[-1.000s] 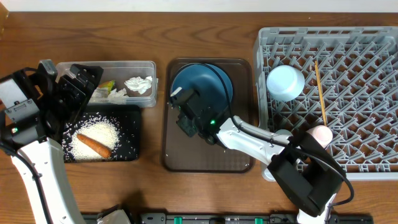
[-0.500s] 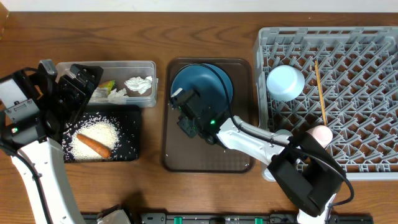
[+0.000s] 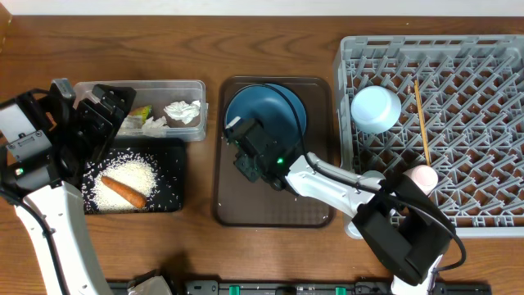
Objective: Sort waste into correct bins and load items into the dishwasher rack
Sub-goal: 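Close the right gripper on the blue plate's rim and tilt it up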
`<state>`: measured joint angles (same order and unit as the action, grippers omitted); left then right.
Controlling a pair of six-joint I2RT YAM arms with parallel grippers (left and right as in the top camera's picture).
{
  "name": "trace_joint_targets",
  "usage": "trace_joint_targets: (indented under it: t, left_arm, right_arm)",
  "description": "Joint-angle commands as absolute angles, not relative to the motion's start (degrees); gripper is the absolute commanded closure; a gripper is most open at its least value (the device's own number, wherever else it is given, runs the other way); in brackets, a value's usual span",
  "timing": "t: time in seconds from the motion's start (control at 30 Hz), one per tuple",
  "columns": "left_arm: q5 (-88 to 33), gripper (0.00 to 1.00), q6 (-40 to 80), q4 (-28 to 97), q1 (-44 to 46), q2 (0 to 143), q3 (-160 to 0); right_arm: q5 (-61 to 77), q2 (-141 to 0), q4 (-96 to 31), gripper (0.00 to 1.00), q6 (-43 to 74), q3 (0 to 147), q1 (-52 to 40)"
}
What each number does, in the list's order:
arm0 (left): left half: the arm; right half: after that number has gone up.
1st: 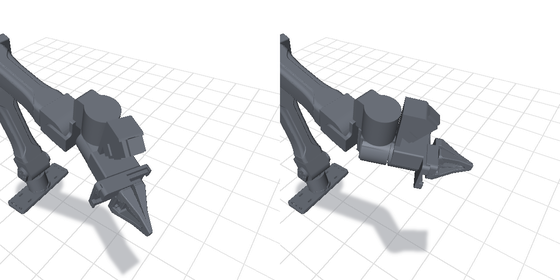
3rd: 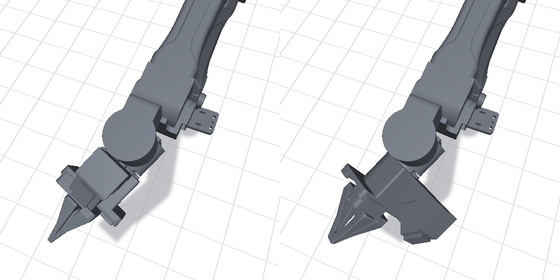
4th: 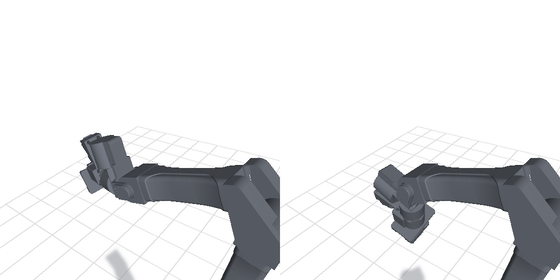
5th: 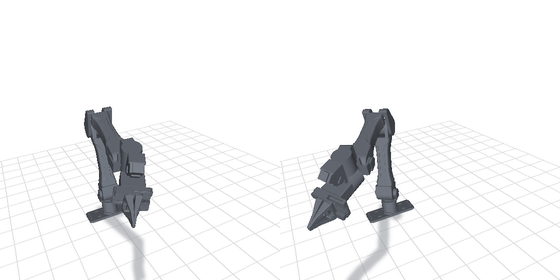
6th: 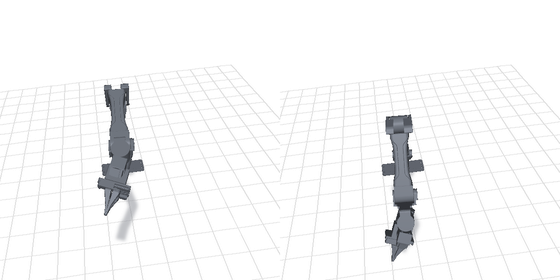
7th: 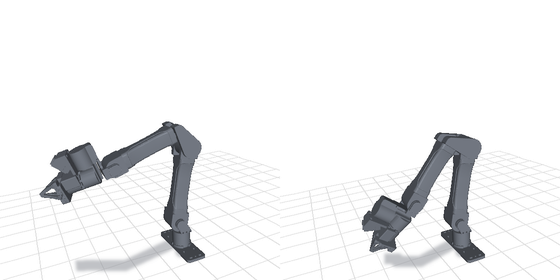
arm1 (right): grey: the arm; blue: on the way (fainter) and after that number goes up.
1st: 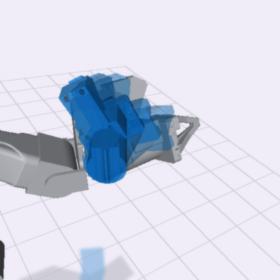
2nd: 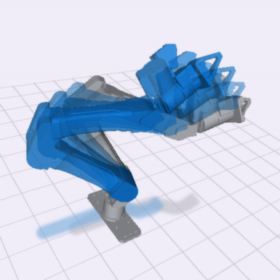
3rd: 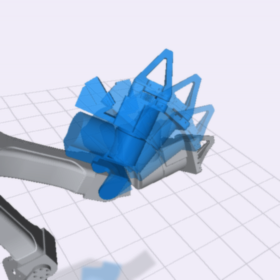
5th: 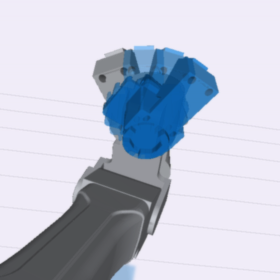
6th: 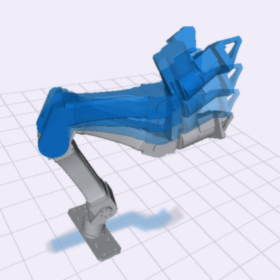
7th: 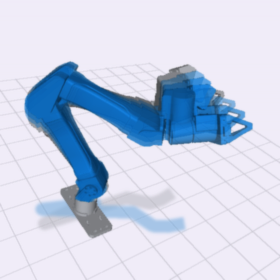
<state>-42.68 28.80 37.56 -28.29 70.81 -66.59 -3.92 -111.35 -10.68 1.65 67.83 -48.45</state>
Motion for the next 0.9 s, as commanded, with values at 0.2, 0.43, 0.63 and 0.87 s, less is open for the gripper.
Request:
trace_joint_targets:
  t: [0.2,0.43,0.63,0.87]
  left_arm:
    - [-42.78,0.02,29.21,37.74,-28.53,70.00,-67.75]
    - [-42.78,0.02,29.23,37.74,-28.56,70.00,-67.75]
    - [-42.78,0.02,29.23,37.74,-28.56,70.00,-67.75]
    - [-42.78,0.02,29.23,37.74,-28.56,70.00,-67.75]
  right_arm:
    - [-4.54,-110.06,-10.55,0.75,-0.10,68.51,-49.04]
    - [-4.49,-110.06,-11.22,0.87,-0.08,68.51,-49.06]
    - [-4.49,-110.02,-10.11,0.99,-0.08,68.53,-49.04]
    - [-3.05,-105.97,-7.07,0.99,2.26,68.53,-49.01]
